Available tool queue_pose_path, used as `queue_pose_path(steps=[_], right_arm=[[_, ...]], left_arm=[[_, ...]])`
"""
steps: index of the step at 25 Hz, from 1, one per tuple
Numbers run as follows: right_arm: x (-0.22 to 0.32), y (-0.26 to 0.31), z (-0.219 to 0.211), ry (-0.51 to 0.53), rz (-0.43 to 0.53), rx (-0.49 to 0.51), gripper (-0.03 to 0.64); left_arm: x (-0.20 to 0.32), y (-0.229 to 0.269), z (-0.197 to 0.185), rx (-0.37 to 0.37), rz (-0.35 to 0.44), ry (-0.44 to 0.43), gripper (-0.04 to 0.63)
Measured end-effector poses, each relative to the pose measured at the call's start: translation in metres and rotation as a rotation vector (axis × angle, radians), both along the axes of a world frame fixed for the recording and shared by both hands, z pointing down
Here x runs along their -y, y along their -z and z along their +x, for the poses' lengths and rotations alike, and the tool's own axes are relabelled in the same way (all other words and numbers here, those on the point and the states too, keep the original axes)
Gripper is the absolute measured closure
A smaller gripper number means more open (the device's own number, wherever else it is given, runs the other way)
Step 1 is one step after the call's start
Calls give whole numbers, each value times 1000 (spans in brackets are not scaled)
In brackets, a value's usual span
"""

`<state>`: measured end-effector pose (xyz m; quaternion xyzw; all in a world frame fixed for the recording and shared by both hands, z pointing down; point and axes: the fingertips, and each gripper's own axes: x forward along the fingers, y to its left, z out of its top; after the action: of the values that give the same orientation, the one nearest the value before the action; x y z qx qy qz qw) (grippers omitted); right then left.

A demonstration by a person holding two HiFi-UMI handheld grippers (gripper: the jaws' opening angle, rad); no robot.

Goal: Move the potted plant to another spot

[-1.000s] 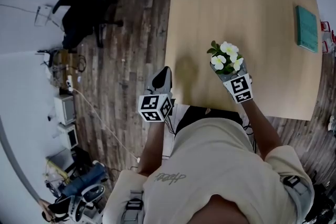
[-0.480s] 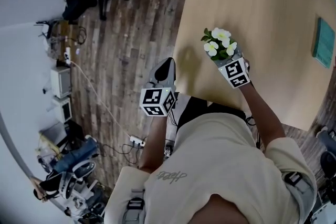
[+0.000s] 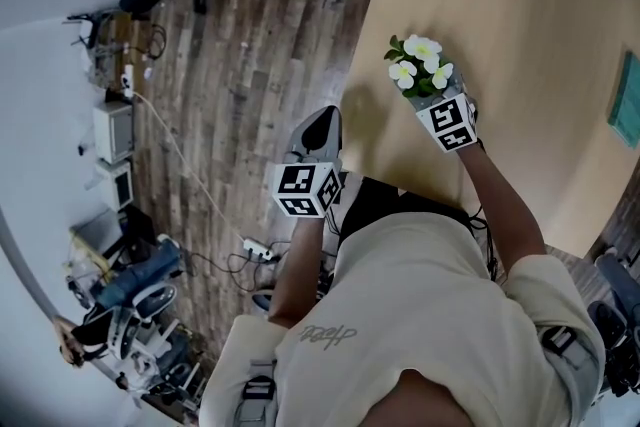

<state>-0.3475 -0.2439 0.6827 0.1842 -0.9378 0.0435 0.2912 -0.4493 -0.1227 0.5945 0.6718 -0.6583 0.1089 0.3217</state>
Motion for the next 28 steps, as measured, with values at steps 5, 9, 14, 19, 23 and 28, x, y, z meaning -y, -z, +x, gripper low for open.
queue_pose_path(steps=[5,9,14,19,23,28], right_arm=[[0,-13,0,-5,0,-16,268],[1,-19,0,-11,-4,-14,268],[1,-21,-5,0,6,-41,268],[1,-22,0,4,-1,-61,255],[5,-34,13,-28,-16,-88,189],[-4,-36,22,-23,-4,-120,187]], left_arm=[[1,-9,2,-9,-10,-2,577],[1,-11,1,-7,-8,-4,577],[3,-6,-3,-12,-6,-11,577],[6,-2,2,-14,3,-17,577],[8,-7,8,-11,10,-22,577],[5,-8,8,-20,16,-21,577]])
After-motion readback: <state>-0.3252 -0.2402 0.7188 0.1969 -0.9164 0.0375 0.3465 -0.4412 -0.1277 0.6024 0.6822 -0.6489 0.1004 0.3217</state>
